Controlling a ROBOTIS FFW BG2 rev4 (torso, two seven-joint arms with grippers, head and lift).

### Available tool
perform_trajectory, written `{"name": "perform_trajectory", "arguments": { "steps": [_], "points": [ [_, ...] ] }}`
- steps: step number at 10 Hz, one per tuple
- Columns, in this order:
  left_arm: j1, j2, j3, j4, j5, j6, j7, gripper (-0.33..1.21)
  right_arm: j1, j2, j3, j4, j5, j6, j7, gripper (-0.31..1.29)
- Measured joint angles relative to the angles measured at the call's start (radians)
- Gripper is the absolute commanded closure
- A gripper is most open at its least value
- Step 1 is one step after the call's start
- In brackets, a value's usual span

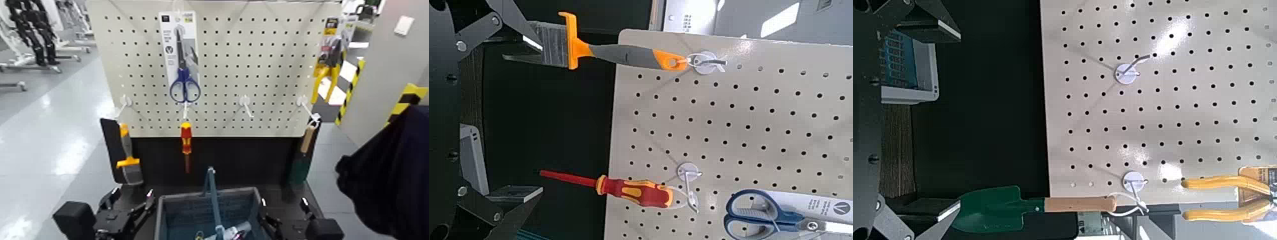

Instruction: Grasp the handle of the crate.

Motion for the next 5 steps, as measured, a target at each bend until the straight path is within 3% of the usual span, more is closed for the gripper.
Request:
{"name": "perform_trajectory", "arguments": {
  "steps": [5],
  "points": [
    [-0.017,0.002,-0.001,-0.008,0.065,0.050,-0.030,0.29,0.000,0.000,0.000,0.000,0.000,0.003,0.000,0.13]
  ]
}}
